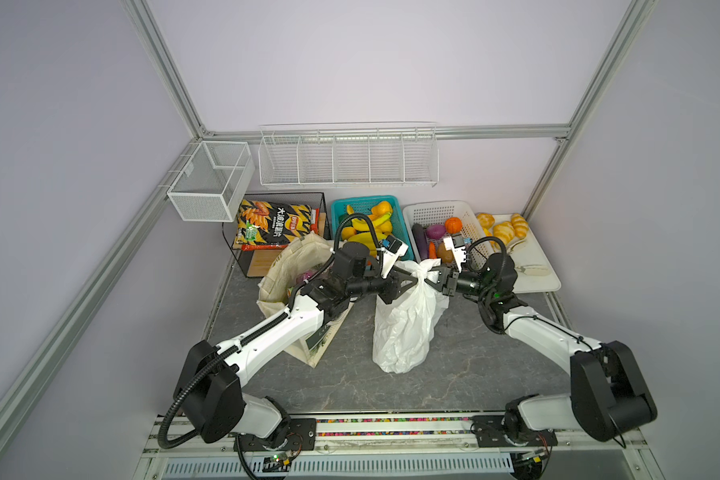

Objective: Place the mixed food into the grocery bags and tie them

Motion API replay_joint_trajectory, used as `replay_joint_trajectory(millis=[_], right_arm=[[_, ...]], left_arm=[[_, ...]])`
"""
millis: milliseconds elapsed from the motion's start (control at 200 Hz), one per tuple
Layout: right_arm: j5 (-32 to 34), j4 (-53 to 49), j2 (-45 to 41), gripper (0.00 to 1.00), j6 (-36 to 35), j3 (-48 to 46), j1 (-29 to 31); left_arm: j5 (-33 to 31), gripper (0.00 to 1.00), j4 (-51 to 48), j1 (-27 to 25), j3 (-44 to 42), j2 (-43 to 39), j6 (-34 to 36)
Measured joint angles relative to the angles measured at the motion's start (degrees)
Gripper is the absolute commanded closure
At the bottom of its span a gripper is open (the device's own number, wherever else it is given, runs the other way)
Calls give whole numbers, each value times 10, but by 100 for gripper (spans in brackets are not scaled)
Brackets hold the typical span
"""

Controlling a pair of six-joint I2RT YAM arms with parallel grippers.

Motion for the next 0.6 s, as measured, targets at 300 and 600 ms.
replay_joint_trajectory(millis=[300, 600], right_arm=[[7, -51, -13, 93, -28, 9, 0], [9, -73, -16, 93, -43, 20, 2]], left_arm=[[17, 62, -10, 2, 6, 18, 10], [32, 77, -12, 7, 7, 27, 11]])
